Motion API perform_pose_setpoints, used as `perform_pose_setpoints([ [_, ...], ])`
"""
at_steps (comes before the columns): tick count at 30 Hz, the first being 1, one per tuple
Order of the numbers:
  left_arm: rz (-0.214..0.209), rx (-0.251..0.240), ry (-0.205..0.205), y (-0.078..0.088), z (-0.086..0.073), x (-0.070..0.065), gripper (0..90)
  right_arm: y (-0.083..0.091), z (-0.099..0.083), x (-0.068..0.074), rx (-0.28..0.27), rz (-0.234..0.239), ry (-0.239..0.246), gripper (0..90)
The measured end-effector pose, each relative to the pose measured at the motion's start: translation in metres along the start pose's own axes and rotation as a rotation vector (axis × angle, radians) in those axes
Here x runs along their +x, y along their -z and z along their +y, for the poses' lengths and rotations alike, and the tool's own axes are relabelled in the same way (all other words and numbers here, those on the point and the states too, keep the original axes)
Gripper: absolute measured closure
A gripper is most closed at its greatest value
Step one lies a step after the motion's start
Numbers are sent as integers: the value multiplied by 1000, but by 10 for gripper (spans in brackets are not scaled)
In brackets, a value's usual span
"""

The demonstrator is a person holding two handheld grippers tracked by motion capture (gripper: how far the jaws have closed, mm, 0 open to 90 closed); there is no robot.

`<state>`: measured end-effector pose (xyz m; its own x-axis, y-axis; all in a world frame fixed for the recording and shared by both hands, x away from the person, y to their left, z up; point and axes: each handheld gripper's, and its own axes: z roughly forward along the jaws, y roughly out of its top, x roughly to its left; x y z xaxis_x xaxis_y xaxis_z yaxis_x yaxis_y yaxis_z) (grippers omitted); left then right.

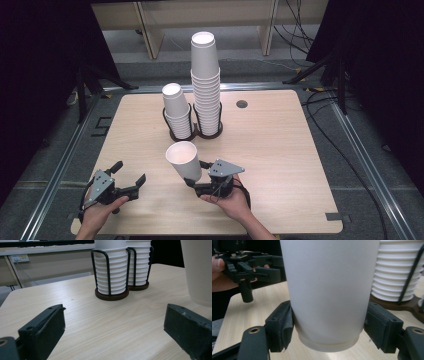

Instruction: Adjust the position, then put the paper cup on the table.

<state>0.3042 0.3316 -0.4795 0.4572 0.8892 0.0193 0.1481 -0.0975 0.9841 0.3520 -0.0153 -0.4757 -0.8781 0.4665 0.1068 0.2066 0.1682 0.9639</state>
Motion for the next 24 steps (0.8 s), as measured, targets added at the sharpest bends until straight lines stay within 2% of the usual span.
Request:
perform_pose_setpoints([
  [1, 2, -15, 5, 0, -1, 1, 33, -2, 0, 1, 2, 3, 17, 282],
  [2, 4, -25, 6, 0, -1, 2, 33, -5, -1, 3, -2, 17, 14, 282],
  [3, 17, -2, 5, 2, 0, 3, 34, -6, -2, 6, 22, 14, 26, 282],
  [4, 17, -24, 14, 1, 0, 5, 34, -9, -2, 6, 13, 22, 44, 282],
  [5, 23, -30, 21, 1, 0, 7, 35, -9, -3, 8, 34, 22, 49, 282],
  [6, 38, -7, 21, 4, 1, 8, 36, -11, -4, 10, 39, 22, 19, 282],
  [7, 43, -16, 22, 3, 0, 9, 37, -13, -4, 11, 41, 40, 17, 282],
  [8, 43, -27, 18, 2, -1, 10, 37, -15, -4, 11, 48, 36, 32, 282],
  [9, 52, -12, 15, 3, -1, 10, 37, -15, -3, 11, 55, 33, 34, 282],
  [10, 53, -23, 17, 2, -1, 11, 37, -17, -4, 12, 35, 27, 25, 282],
  [11, 58, -19, 15, 1, -2, 11, 37, -16, -3, 10, 64, 35, 38, 282],
  [12, 68, 4, 7, 3, -1, 11, 37, -16, -2, 9, 63, 38, 36, 282],
  [13, 67, -15, 0, 0, -2, 11, 38, -17, -2, 8, 58, 34, 39, 282],
  [16, 65, -12, -6, -1, -4, 10, 38, -18, -1, 8, 66, 26, 37, 282],
  [19, 62, 11, -13, 0, -4, 9, 38, -19, -1, 8, 66, 32, 39, 282],
  [21, 55, -7, -7, -3, -5, 8, 39, -19, -1, 8, 80, 17, 56, 282],
  [23, 53, -2, -8, -3, -5, 8, 40, -20, -2, 11, 70, 0, 40, 282],
  [24, 51, 3, -11, -2, -5, 7, 40, -20, -1, 9, 89, 9, 56, 282],
])
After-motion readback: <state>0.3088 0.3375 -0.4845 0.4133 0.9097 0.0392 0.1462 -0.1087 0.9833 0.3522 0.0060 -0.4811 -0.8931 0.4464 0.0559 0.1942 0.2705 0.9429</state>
